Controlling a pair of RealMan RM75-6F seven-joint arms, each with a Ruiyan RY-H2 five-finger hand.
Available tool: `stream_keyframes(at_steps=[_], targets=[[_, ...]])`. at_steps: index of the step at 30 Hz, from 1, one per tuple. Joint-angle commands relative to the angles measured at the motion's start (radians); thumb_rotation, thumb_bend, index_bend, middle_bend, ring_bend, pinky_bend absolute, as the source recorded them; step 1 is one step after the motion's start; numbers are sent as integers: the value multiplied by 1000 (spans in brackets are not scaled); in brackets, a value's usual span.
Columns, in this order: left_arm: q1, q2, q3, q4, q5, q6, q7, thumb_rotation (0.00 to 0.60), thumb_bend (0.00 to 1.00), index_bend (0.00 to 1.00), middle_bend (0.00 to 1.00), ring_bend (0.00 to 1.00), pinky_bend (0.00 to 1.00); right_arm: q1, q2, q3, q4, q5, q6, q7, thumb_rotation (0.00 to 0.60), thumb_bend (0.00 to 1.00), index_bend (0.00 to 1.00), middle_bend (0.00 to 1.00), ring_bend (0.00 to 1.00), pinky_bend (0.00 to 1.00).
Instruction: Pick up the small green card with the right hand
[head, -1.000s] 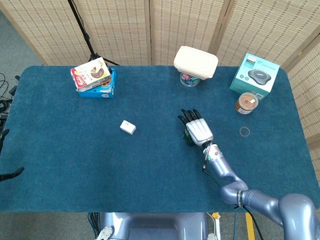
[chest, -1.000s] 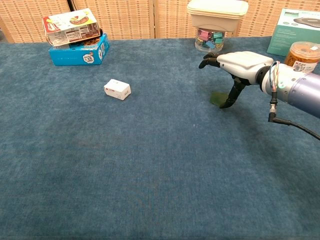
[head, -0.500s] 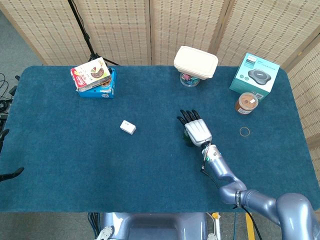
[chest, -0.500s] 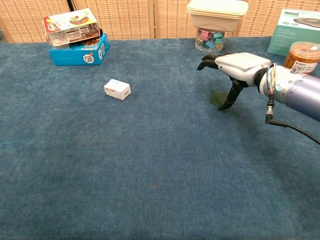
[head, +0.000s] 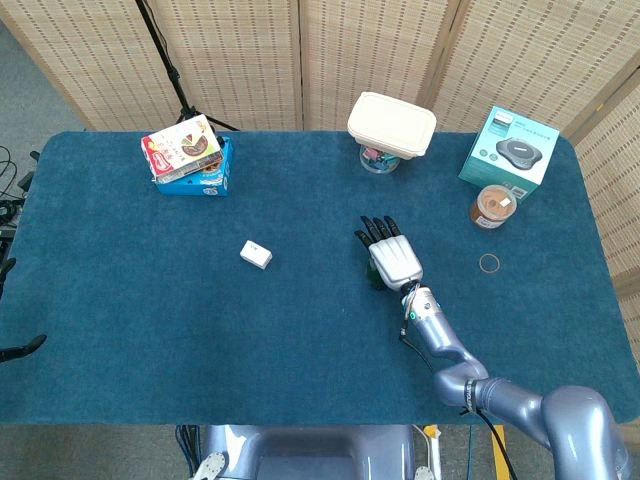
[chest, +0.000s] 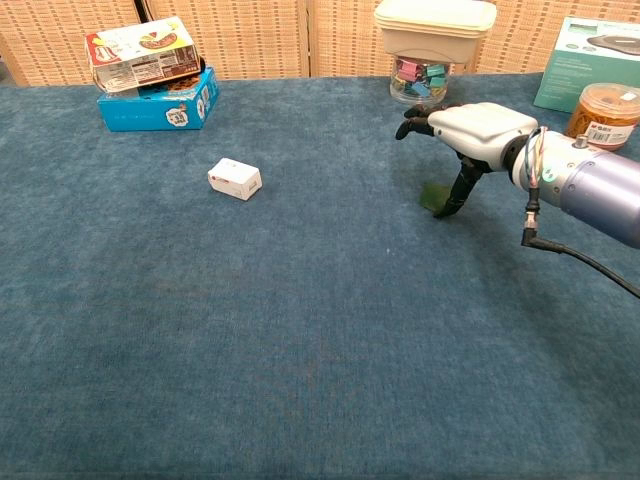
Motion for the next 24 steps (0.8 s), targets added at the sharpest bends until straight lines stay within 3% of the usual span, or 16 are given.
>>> stream_keyframes(at_steps=[1,24], targets=[[0,1,0,1,1,0,-1,600,0,0,0,0,15,3,-8,3,13,0,5,3,600,0,155,0,0,0],[3,2,3,0,6,4,-4,600,0,0,0,0,15,6,-11,3,49,-4,8,11,600,0,244,0,0,0]])
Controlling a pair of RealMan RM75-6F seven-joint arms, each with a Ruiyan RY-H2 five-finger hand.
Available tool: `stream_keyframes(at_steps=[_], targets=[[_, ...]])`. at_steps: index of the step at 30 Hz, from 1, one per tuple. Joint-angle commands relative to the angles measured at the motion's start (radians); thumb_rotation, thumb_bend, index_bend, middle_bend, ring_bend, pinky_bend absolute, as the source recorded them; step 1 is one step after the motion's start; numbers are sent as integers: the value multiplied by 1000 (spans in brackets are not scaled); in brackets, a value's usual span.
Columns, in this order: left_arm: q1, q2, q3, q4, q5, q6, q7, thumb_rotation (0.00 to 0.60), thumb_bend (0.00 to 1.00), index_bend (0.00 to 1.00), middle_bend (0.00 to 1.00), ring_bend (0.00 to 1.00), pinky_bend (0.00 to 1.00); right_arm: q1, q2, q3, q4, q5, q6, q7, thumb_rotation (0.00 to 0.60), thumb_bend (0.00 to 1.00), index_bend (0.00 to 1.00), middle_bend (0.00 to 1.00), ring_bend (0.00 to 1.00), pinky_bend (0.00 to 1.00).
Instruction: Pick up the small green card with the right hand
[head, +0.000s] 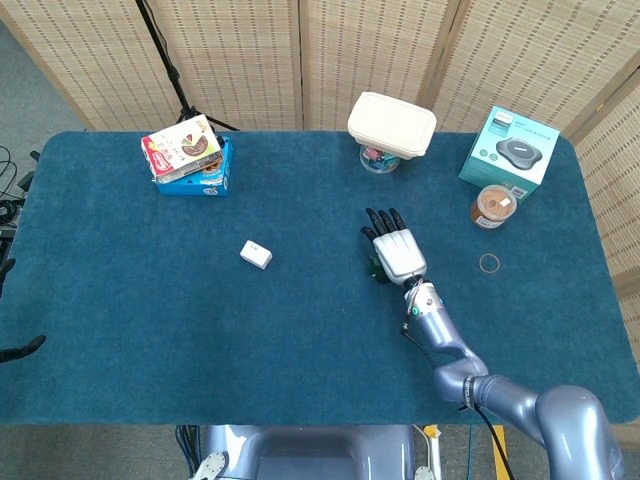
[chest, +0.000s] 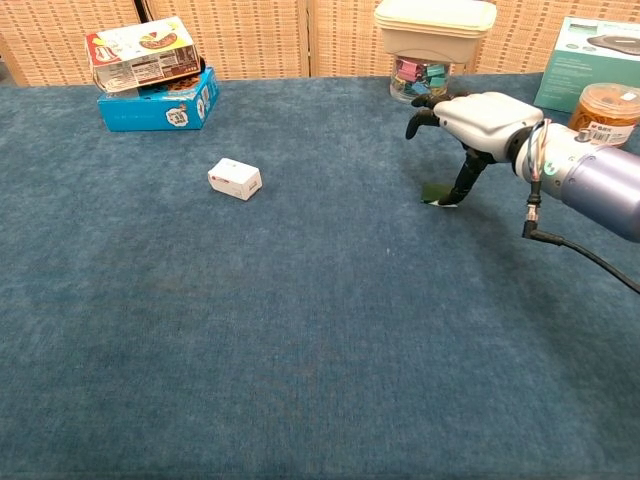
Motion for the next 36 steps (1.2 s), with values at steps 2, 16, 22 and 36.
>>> stream_keyframes(at_steps=[2,16,22,36], targets=[[0,0,1,0,1,0,2,600,0,0,0,0,15,-1,10,-6,-10,-4,-11,11,600,0,266,0,0,0],[0,-1,2,1,3,0,4,600,0,0,0,0,14,-1,36,-17,-35,0,-54,33,600,171,398,0,0,0],[0,-1,2,1,4,1,3,600,0,0,0,0,15,-1,37,-16,-33,3,-55,35,600,318,426,0,0,0],[1,-1,2,2,6,2,2,600,0,0,0,0,15,1,40,-19,-37,8,-62,27,600,391,445,0,0,0]])
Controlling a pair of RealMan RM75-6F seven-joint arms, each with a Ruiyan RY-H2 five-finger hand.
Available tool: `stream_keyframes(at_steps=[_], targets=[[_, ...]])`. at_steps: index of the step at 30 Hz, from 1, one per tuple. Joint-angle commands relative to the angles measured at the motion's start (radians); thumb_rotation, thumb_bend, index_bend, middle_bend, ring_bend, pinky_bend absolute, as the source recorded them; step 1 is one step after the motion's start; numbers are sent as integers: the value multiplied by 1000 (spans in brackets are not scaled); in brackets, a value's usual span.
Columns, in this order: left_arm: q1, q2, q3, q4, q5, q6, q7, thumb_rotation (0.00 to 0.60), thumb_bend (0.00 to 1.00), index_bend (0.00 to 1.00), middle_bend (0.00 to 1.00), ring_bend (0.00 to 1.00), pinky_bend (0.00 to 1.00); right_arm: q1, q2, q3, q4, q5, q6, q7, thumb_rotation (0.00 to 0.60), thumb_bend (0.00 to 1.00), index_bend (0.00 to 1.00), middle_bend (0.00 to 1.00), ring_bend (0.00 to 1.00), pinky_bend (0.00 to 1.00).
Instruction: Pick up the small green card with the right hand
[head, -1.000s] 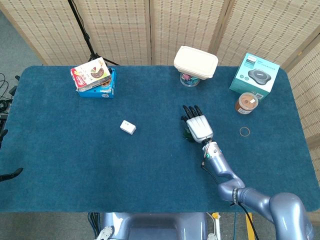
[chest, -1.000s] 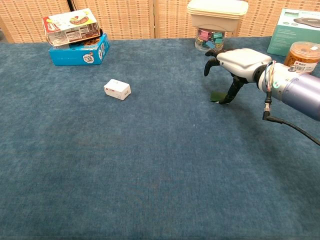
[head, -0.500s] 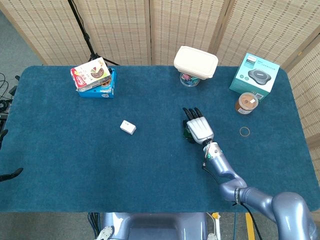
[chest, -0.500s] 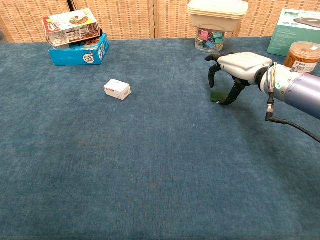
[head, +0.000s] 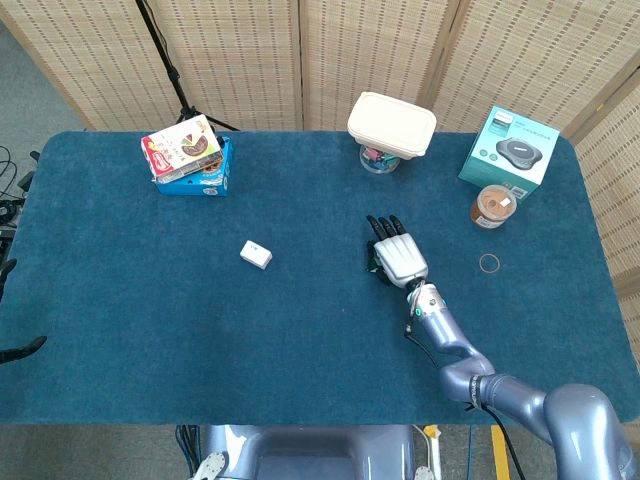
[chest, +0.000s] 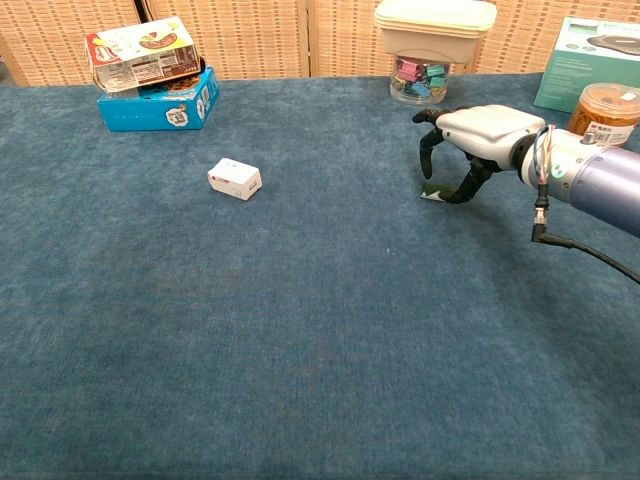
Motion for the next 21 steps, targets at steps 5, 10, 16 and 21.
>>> stream_keyframes(at_steps=[5,10,16,21], targets=[[0,0,0,0,1,0,-1,600,0,0,0,0,15,-1,0,-2,2,2,-4,2,600,390,471,0,0,0],[-1,-1,-1,0,-1,-1,1,600,0,0,0,0,15,-1,-1,-4,7,3,-8,5,600,411,511,0,0,0],[0,-1,0,0,-1,0,2,600,0,0,0,0,15,0,-2,-5,11,6,-16,3,600,492,516,0,0,0],[0,-1,0,0,0,0,1,600,0,0,0,0,14,2,4,-6,4,10,-25,-3,600,506,516,0,0,0]])
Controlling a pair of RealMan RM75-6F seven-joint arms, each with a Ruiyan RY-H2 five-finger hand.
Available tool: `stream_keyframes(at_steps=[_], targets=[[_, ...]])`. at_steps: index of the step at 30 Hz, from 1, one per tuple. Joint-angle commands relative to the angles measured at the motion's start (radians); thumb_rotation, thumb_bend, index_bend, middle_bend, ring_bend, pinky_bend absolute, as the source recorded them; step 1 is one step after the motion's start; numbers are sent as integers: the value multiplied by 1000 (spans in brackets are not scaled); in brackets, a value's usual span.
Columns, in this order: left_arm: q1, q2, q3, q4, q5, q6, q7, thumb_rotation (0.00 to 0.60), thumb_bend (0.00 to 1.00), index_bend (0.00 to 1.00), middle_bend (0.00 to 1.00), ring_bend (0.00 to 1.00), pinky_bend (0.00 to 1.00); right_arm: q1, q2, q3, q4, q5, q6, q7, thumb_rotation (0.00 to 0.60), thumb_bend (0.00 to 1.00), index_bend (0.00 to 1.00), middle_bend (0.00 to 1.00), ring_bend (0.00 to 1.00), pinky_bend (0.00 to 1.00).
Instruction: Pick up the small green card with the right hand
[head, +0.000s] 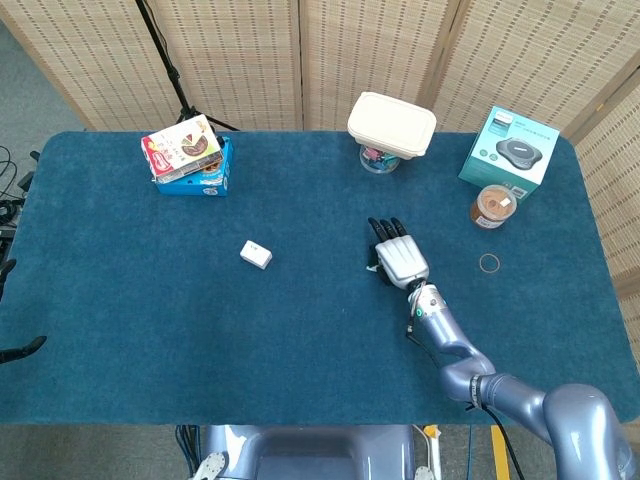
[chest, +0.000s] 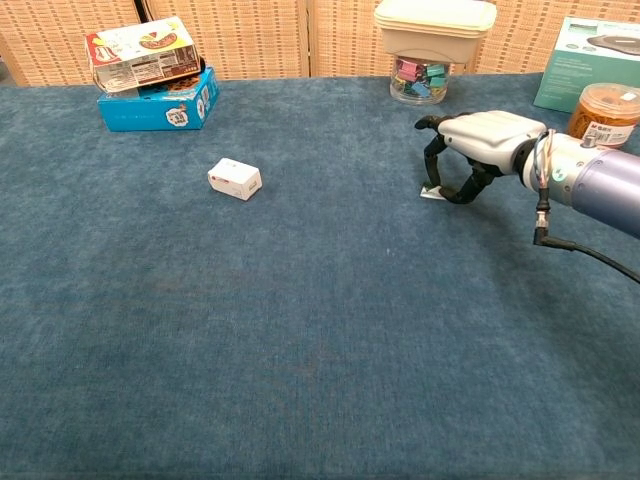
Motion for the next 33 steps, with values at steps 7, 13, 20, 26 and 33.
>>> stream_keyframes(at_steps=[7,13,20,26,33], targets=[[2,1,0,1,3,3,-6,600,0,0,0,0,15,1,3,0,-10,9,-7,-12,600,506,568,0,0,0],[2,2,0,3,3,3,-10,600,0,0,0,0,15,3,-3,2,-2,13,-8,-13,600,513,599,0,0,0],[3,3,0,3,4,4,-13,600,0,0,0,0,15,1,-5,0,0,14,-7,-12,600,536,614,0,0,0],[3,2,0,3,4,4,-12,600,0,0,0,0,15,0,-4,1,-3,9,3,-6,600,536,627,0,0,0],[3,2,0,3,4,3,-11,600,0,0,0,0,14,-2,-4,5,1,7,13,1,600,541,638,0,0,0]])
